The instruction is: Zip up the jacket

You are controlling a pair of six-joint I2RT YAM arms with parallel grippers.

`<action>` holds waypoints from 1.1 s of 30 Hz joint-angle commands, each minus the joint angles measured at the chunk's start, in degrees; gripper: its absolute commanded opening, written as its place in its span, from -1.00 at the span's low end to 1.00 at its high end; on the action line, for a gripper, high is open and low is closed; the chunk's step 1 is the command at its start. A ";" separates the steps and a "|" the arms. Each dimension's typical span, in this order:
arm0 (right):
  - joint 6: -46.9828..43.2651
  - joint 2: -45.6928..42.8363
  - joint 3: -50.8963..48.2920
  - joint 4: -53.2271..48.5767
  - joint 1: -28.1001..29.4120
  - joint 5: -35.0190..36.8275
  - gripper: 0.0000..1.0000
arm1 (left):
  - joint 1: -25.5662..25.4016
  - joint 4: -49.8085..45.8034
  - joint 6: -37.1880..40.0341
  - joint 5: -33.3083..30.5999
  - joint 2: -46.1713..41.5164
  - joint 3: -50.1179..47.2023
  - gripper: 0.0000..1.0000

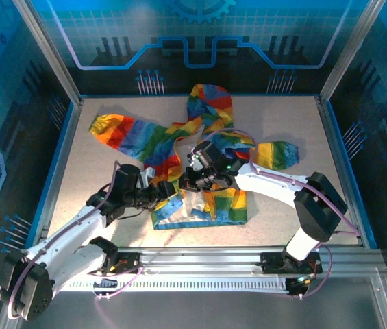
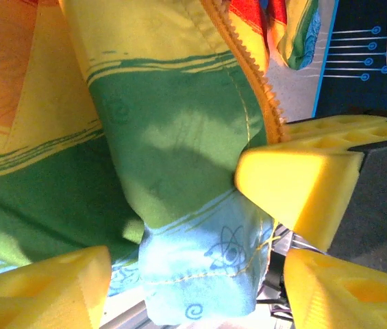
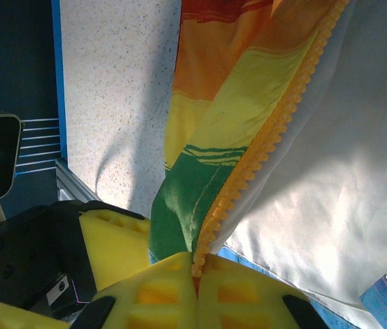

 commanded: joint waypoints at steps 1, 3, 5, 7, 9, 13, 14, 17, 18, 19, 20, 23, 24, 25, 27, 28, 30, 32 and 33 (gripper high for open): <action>0.78 -1.05 0.28 -0.92 0.70 0.35 -1.00 | -0.30 2.32 -3.05 0.27 -0.73 -2.83 0.39; 1.22 -0.88 0.20 -0.35 0.70 -0.06 -1.00 | -0.25 6.91 -5.19 1.76 -0.18 -4.50 0.31; 1.73 -0.70 0.15 0.36 0.70 -0.61 -1.00 | -0.29 10.74 -7.06 2.83 0.56 -5.56 0.18; 2.67 -0.53 -0.42 1.65 0.54 -1.07 -1.00 | -0.29 13.45 -8.46 4.24 1.46 -6.04 0.02; 3.92 -0.65 -1.47 3.17 0.07 -1.58 -1.00 | -0.25 15.07 -9.08 5.36 2.12 -6.08 -0.20; 5.01 -1.97 -3.13 4.41 -0.53 -1.46 -0.98 | -0.30 13.43 -9.04 4.97 2.09 -5.42 -1.00; 4.93 -2.38 -3.22 4.18 -0.59 -1.28 -0.94 | -0.29 13.05 -8.92 4.87 2.00 -5.22 -1.00; 4.57 -3.96 -3.62 3.05 -0.88 -0.49 -0.65 | -0.21 12.26 -8.62 4.81 1.74 -4.92 -1.00; 4.56 -4.57 -3.90 2.61 -0.96 -0.29 -0.46 | -0.16 12.16 -8.58 4.89 1.74 -4.86 -1.00; 4.57 -5.25 -4.32 2.37 -1.06 -0.11 -0.34 | -0.15 12.03 -8.44 4.91 1.83 -4.79 -1.00; 4.65 -5.79 -4.80 2.36 -1.19 -0.16 -0.29 | -0.11 11.99 -8.43 4.92 1.83 -4.72 -1.00; 5.05 -7.49 -6.48 2.45 -1.49 -0.85 -0.25 | -0.05 12.28 -8.20 4.98 1.87 -4.82 -1.00; 5.14 -8.01 -6.98 2.62 -1.58 -1.29 -0.25 | 0.00 12.49 -8.17 5.21 1.86 -4.84 -1.00; 5.25 -8.53 -7.68 2.92 -1.66 -1.60 -0.25 | -0.04 12.89 -8.10 5.50 1.83 -4.77 -1.00; 5.36 -9.17 -8.77 3.15 -1.78 -2.23 -0.25 | 0.06 12.74 -7.61 5.99 1.83 -4.41 -1.00; 5.42 -9.31 -9.21 3.23 -1.77 -2.67 -0.25 | 0.05 12.54 -7.22 6.22 1.83 -4.18 -1.00; 5.77 -9.36 -9.95 3.78 -1.98 -3.48 -0.25 | 0.17 12.32 -6.64 6.73 1.97 -4.05 -1.00; 6.21 -9.16 -10.60 4.29 -2.10 -3.72 -0.24 | 0.22 12.40 -6.39 7.25 2.00 -4.01 -1.00; 6.39 -9.00 -10.71 4.38 -2.22 -3.62 -0.23 | 0.24 12.48 -6.11 7.59 2.00 -4.03 -1.00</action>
